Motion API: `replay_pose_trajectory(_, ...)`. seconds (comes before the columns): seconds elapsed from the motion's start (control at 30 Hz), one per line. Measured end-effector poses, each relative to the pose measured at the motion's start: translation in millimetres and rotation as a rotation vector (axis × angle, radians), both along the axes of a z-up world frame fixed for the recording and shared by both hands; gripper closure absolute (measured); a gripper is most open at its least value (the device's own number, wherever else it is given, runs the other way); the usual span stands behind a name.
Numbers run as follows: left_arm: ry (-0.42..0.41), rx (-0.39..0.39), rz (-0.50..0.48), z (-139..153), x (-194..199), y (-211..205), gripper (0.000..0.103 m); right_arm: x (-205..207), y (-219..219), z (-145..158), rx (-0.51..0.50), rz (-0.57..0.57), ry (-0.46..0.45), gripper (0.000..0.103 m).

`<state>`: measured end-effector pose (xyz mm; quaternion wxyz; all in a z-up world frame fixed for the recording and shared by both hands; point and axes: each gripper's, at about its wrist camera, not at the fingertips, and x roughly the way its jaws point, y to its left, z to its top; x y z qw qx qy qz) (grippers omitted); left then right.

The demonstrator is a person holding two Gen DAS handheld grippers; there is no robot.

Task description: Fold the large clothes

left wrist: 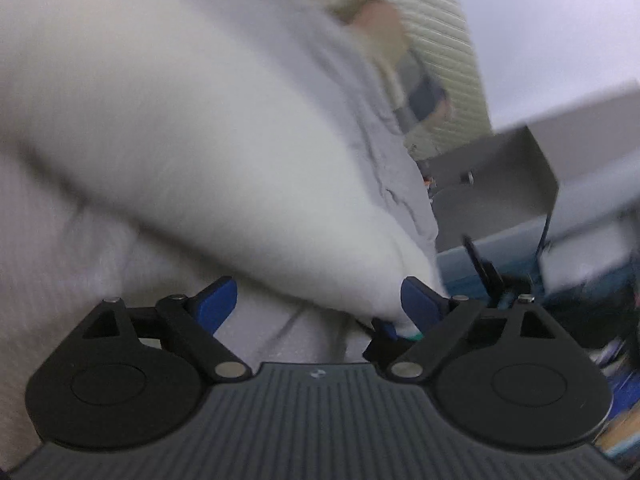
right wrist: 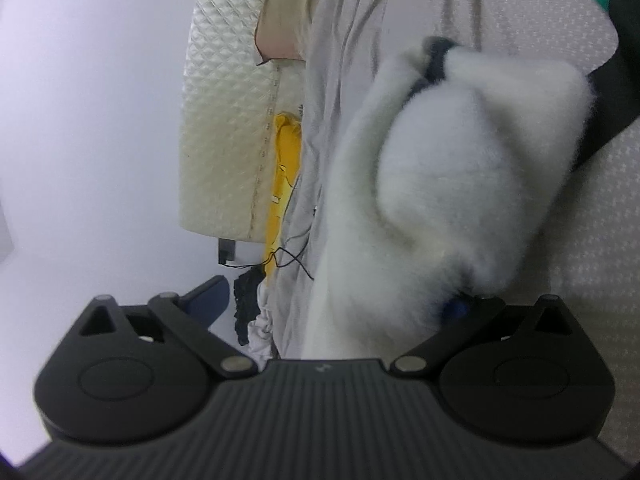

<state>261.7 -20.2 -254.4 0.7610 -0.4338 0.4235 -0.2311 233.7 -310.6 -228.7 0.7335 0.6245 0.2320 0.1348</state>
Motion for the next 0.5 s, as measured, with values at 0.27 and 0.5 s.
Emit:
replay_pose_trajectory(0.27,0.112,-0.206,0.236,-36.5,8.3,42.2,0.012,1.1,-7.3,-3.6,0.009,-0.004,0.006,0.0)
replay_pose_trajectory(0.5,0.105,-0.106,0.457,-28.9,-4.1,78.4,0.012,2.6,-6.4,-5.3,0.007,-0.012,0.024,0.0)
